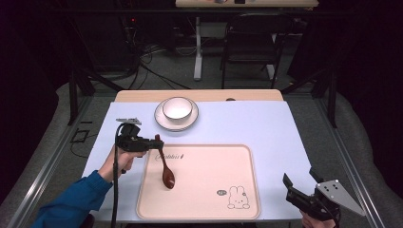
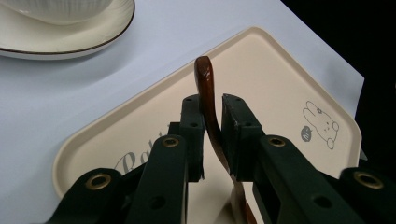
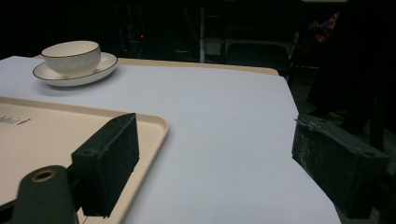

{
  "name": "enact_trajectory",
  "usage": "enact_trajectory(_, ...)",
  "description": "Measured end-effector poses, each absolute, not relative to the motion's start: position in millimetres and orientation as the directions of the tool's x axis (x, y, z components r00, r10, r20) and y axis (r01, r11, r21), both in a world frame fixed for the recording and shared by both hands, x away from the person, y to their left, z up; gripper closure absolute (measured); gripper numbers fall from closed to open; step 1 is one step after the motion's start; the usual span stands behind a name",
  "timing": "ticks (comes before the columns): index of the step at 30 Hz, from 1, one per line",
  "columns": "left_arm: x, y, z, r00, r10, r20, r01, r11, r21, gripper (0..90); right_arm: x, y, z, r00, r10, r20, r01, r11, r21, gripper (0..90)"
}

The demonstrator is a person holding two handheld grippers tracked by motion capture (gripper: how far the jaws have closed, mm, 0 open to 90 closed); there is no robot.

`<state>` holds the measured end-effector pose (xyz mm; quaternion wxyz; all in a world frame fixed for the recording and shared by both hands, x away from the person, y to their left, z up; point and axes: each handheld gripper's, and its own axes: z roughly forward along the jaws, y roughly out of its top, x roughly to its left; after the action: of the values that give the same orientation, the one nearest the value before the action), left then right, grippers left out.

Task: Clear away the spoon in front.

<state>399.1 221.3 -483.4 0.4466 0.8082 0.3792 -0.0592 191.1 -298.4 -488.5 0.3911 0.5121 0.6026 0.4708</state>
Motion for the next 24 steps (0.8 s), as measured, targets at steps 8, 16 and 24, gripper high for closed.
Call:
enact_trajectory(8, 402, 222, -492, 0.693, 0.572, -0.439, 0.677, -0.307, 0.669, 77.4, 191, -298, -489, -0.17, 0.985, 0.012, 0.25, 0.032, 0.968, 13.8)
enact_trajectory(16, 404, 222, -500, 0.682, 0.582, -0.443, 0.69, -0.313, 0.652, 76.1, 191, -298, -488, -0.17, 0.985, 0.009, 0.246, 0.033, 0.969, 13.9)
enact_trajectory(24, 404, 224, -505, 0.673, 0.587, -0.451, 0.702, -0.315, 0.639, 75.8, 191, -298, -489, -0.17, 0.985, 0.009, 0.243, 0.033, 0.969, 13.9)
